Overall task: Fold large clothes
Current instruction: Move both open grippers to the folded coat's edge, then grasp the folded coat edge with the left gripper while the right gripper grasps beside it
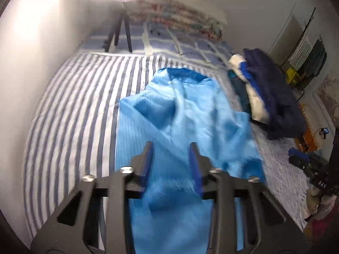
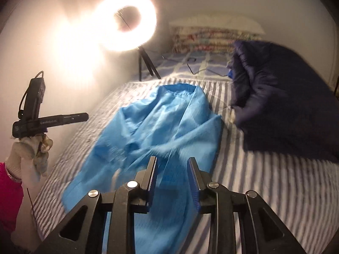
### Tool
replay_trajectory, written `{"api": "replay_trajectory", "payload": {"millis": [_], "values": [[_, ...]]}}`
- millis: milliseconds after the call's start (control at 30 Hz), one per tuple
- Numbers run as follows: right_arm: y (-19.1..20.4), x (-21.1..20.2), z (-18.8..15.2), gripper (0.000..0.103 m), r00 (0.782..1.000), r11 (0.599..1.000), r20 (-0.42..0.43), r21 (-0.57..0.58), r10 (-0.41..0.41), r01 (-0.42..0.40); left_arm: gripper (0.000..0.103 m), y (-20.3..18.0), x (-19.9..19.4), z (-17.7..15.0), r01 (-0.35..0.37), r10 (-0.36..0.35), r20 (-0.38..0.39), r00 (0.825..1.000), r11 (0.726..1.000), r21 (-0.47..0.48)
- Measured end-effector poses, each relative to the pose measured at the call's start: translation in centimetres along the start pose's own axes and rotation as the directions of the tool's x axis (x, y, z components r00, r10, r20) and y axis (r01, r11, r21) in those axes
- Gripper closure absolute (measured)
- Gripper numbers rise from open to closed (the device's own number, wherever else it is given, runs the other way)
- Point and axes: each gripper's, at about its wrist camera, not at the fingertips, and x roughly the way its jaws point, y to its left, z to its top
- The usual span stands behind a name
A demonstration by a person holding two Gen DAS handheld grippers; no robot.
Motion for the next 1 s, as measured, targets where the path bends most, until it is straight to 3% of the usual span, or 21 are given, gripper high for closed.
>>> {"api": "replay_trajectory", "payload": {"millis": [100, 233, 367, 467, 633, 667, 700, 767, 933, 1000], "values": [[-0.7, 6.0, 3.0, 0.077, 0.998, 0.999, -0.059, -0.001, -0.032, 0.032, 0.077, 1.3, 4.9, 2.5, -0.019, 0.019, -0.022, 1.0, 1.0, -0.001], [-2.5, 12.3, 5.0, 0.078, 0.984, 0.996, -0.173, 0.066, -0.043, 0.055, 0.077, 3.1, 10.6, 5.0, 0.026, -0.034, -0.121, 0.992, 0.998, -0.066], [-4.8, 17.0, 6.3, 0.077, 0.973, 0.985, -0.232, 0.171, 0.005, 0.036, 0.077, 3.4, 15.3, 5.8, -0.067, 0.058, -0.207, 0.977, 0.997, -0.035], [-5.9, 19.8, 6.6, 0.076, 0.963, 0.974, -0.268, 0.222, 0.021, 0.04, 0.075, 3.9, 15.9, 6.4, -0.058, 0.044, -0.182, 0.982, 0.995, -0.076], [-4.8, 19.7, 8.1, 0.075, 0.958, 0.989, -0.285, 0.133, -0.03, 0.071, 0.074, 5.0, 15.0, 8.1, -0.022, -0.013, -0.211, 0.977, 0.986, -0.164], [-4.7, 19.0, 8.5, 0.075, 0.962, 0.99, -0.272, 0.13, -0.024, 0.062, 0.066, 5.3, 14.6, 8.7, -0.011, -0.028, -0.207, 0.978, 0.983, -0.184], [-4.7, 18.4, 9.1, 0.073, 0.967, 0.99, -0.253, 0.133, -0.019, 0.054, 0.054, 5.5, 14.3, 9.5, -0.007, -0.033, -0.194, 0.98, 0.979, -0.204], [-4.9, 17.8, 10.5, 0.065, 0.976, 0.988, -0.217, 0.143, -0.03, 0.062, 0.043, 5.5, 14.2, 11.1, -0.007, -0.036, -0.185, 0.982, 0.975, -0.224], [-5.8, 18.6, 14.0, 0.036, 0.985, 0.982, -0.172, 0.179, -0.034, 0.065, 0.043, 4.9, 15.6, 13.9, 0.023, -0.069, -0.181, 0.981, 0.969, -0.244], [-6.4, 19.9, 14.9, 0.035, 0.982, 0.978, -0.183, 0.193, -0.05, 0.086, 0.043, 4.9, 16.4, 14.2, 0.01, -0.058, -0.18, 0.982, 0.966, -0.257]]}}
